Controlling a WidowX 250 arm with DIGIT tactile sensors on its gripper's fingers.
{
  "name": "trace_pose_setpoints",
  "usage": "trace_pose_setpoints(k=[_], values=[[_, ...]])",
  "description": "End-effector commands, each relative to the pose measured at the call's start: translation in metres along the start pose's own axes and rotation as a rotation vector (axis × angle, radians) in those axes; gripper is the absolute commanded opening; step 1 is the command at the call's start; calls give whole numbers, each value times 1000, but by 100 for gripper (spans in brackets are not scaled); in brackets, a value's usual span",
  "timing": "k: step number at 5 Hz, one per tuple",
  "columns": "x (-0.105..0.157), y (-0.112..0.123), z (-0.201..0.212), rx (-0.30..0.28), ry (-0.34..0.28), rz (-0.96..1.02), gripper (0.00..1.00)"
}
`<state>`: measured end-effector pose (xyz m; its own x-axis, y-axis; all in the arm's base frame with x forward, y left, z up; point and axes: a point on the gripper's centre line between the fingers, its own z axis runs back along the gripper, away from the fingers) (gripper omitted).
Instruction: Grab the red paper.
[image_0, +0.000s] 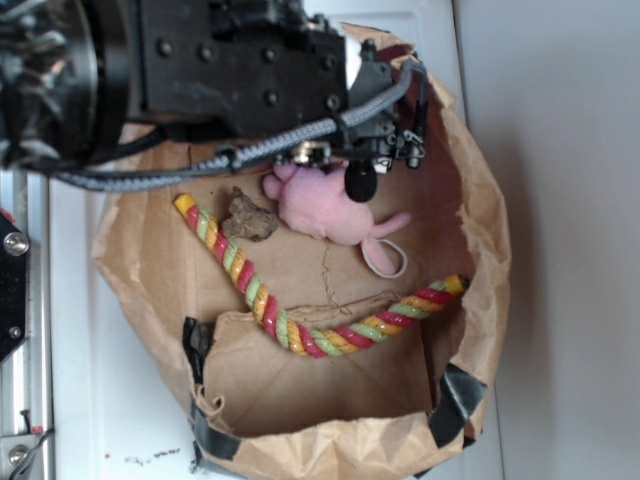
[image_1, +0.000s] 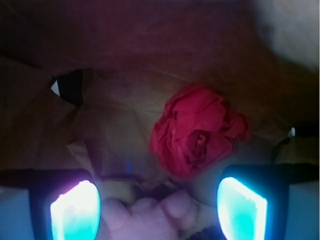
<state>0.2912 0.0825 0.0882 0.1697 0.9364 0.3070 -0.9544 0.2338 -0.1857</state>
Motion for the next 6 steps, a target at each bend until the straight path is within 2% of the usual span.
trace_pose_setpoints(k=[1,3,6], values=[[12,5,2,4,-40,46,100],[18,12,-2,43,-39,162,100],[18,15,-15,52,-62,202,100]])
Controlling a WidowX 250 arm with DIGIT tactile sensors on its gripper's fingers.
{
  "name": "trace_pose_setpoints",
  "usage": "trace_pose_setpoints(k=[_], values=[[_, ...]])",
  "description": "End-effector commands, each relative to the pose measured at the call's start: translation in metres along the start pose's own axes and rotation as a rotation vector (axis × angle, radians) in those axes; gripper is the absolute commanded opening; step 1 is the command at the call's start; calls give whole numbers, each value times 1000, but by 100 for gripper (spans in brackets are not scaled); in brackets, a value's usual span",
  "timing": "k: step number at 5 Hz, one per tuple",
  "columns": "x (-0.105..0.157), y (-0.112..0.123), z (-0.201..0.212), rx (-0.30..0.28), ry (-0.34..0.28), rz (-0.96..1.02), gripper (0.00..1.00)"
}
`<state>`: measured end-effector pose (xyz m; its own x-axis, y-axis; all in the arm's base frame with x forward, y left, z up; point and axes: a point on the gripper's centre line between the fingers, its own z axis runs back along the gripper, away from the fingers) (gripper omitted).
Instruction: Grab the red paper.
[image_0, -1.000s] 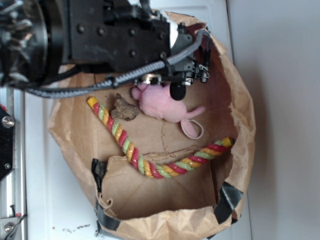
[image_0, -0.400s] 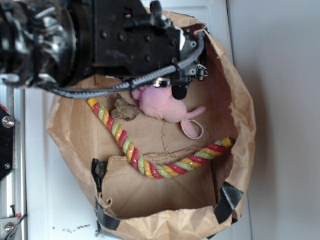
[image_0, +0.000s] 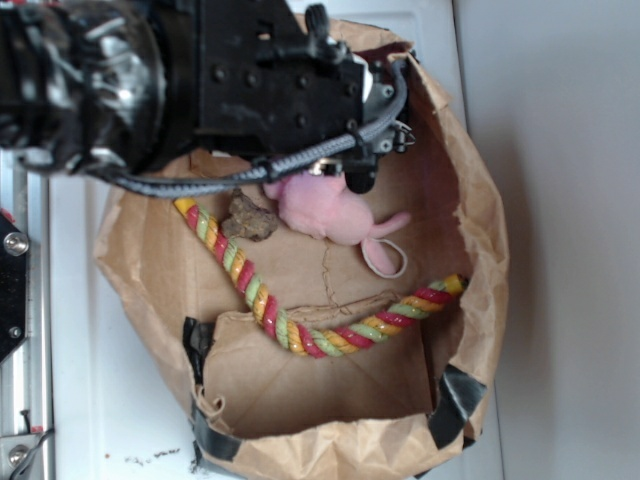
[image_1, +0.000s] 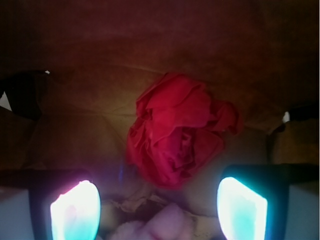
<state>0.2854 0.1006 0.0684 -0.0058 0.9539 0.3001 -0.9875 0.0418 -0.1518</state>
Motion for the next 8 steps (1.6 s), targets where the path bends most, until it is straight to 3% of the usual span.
trace_pose_setpoints(k=[1,3,4,8], values=[[8,5,3,-33,-48,30,100],[16,19,-8,31,-69,12,100],[-12,51,8,39,-73,14,100],[29,15,-16,51,-109,67,100]])
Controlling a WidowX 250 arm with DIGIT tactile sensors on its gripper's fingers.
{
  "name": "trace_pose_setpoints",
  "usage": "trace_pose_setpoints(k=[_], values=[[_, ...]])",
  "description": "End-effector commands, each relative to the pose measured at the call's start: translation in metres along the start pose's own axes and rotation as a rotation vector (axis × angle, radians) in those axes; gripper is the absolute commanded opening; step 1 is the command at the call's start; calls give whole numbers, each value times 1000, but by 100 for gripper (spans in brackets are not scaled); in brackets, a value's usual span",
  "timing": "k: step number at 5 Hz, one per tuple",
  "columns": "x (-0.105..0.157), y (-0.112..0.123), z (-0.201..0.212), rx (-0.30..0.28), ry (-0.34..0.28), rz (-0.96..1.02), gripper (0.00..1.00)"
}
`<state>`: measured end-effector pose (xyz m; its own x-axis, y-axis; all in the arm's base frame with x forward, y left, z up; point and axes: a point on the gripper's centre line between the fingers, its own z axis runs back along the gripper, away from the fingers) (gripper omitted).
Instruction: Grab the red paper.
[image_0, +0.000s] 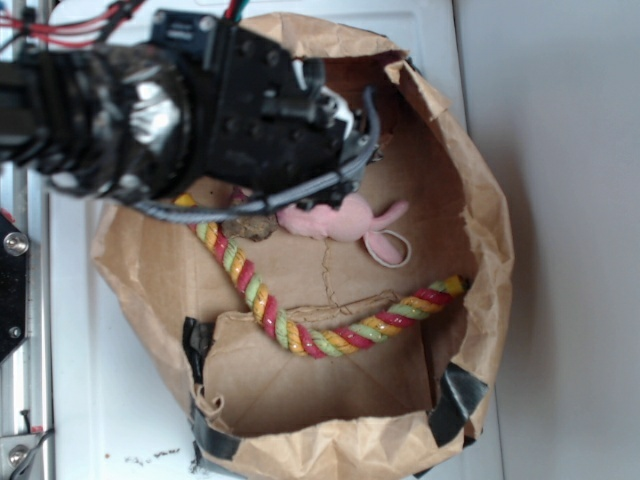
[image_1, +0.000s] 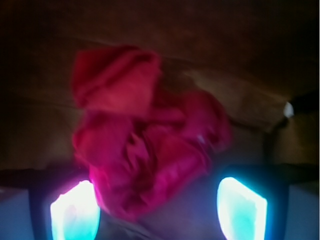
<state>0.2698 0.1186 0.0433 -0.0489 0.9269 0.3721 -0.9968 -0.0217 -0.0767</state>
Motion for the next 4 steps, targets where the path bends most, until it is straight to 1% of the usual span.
trace_pose_setpoints(k=[1,2,3,4], values=[[28,-14,4,-37,-30,41,100],[34,-21,-2,-31,-38,37,100],[20,-4,3,-24,-48,38,100],[19,-5,1,-8,-54,23,100]])
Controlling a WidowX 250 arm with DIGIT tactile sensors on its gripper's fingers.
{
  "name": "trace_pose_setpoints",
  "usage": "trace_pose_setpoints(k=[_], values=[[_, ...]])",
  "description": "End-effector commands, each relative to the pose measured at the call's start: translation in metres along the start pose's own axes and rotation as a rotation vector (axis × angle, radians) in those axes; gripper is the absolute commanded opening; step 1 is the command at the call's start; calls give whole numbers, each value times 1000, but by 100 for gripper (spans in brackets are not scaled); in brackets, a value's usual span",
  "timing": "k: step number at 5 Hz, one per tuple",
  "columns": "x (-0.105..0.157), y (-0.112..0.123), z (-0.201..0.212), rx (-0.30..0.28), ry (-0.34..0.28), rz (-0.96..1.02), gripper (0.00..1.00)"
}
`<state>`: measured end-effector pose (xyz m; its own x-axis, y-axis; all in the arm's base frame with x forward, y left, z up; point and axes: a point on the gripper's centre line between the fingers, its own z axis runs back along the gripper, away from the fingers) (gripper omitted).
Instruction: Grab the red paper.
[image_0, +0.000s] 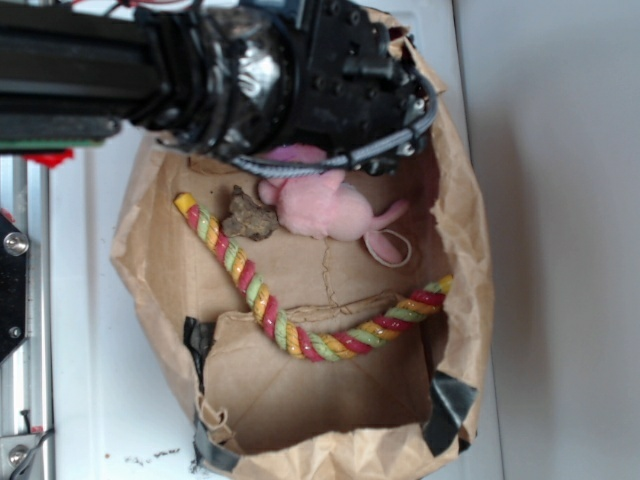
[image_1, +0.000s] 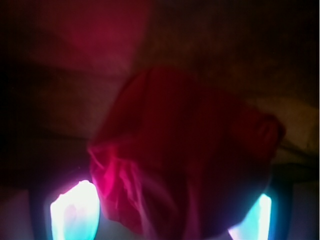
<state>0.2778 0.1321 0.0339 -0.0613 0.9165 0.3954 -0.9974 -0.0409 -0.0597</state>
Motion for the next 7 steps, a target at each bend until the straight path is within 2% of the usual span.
trace_pose_setpoints(k=[1,4,7], values=[[11,4,17,-39,-4,27,0],[12,3,17,-79,-9,-15,0],[16,-6,37,-183,-12,-103,0]])
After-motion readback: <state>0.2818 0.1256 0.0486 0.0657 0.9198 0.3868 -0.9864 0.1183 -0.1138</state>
